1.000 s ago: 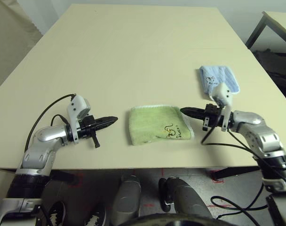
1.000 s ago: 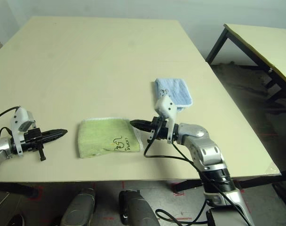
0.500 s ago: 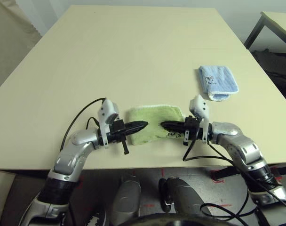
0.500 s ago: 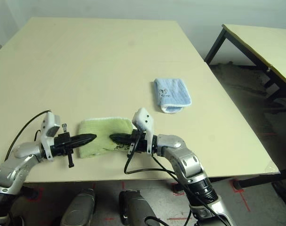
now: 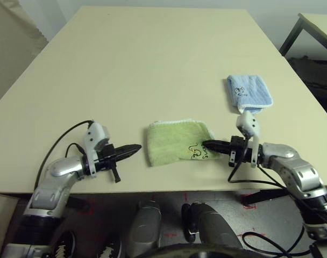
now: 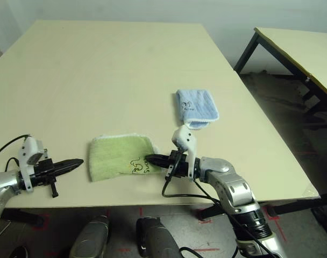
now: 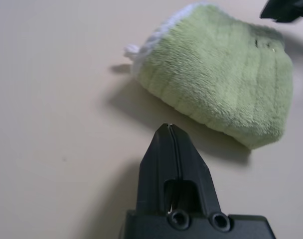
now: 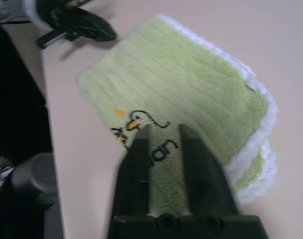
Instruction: Fold the towel and set it aside.
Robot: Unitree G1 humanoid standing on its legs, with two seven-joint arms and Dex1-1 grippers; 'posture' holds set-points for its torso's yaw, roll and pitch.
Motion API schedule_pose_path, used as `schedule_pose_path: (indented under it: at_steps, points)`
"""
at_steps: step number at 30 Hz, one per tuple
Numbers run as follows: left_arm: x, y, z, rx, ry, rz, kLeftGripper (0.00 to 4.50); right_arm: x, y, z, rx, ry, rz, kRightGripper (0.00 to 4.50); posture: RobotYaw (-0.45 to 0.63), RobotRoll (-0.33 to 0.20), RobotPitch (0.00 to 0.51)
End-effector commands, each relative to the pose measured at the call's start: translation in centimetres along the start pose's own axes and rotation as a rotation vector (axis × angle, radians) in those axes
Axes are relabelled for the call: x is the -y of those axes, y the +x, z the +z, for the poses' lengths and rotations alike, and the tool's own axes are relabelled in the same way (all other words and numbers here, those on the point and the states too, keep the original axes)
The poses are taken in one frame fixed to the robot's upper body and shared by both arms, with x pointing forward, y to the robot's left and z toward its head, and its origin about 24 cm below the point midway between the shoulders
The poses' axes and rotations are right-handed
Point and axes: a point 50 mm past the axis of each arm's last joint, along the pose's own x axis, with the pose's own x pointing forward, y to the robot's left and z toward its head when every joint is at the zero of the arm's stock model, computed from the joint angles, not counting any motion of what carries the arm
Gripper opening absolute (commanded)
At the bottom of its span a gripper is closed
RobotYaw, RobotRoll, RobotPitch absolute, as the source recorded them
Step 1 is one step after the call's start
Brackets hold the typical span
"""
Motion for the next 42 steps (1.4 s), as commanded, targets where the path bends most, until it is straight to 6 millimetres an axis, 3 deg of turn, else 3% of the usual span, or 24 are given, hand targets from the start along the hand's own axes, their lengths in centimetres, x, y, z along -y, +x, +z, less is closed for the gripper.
schedule_pose_path:
  at_steps: [1,5,7,10,11,18,30,35,39,42]
  points:
    - [0.3,-1.3,0.0,-0.013,-0.316,-0.003,1.21,0.2,-1.2,1.2,-0.02,-0.135,-0.001,2.35,0.11,0.0,0.131]
    - [0.2,-2.2,-1.0,-0.128,-0.778,0.065,2.71,1.1,-1.7,1.3,-0.173,-0.366,-0.045,3.91,0.11,0.0,0.131]
    - [0.7,-2.3,-1.6,-0.194,-0.923,0.062,3.36,1.4,-1.7,1.5,-0.205,-0.44,-0.053,4.5,0.11,0.0,0.129]
    - [1.3,-1.4,-1.8,-0.196,-1.043,0.028,4.41,1.5,-1.5,1.7,-0.194,-0.478,-0.04,4.5,0.1,0.0,0.125]
    - [1.4,-1.0,-1.7,-0.189,-1.069,0.021,4.46,1.4,-1.5,1.7,-0.187,-0.477,-0.034,4.5,0.11,0.0,0.124]
    - [1.4,2.1,-0.9,-0.166,-1.13,-0.028,4.46,0.2,-1.7,2.0,-0.075,-0.376,0.049,4.5,0.1,0.0,0.126]
    - [0.6,8.0,0.7,-0.186,-1.079,-0.109,4.46,-0.1,-1.7,2.2,-0.057,-0.37,0.06,4.5,0.08,0.0,0.131]
    - [0.8,10.3,0.7,-0.324,-1.024,-0.114,4.46,-0.1,-1.7,2.2,-0.053,-0.365,0.054,4.5,0.07,0.0,0.136]
    - [0.5,11.0,1.4,-0.314,-1.013,-0.146,3.15,-0.1,-1.6,2.2,-0.049,-0.36,0.049,4.5,0.06,0.0,0.14]
    - [-0.3,10.5,1.9,-0.275,-1.014,-0.138,2.11,0.0,-1.7,2.2,-0.043,-0.354,0.036,4.5,0.06,0.0,0.141]
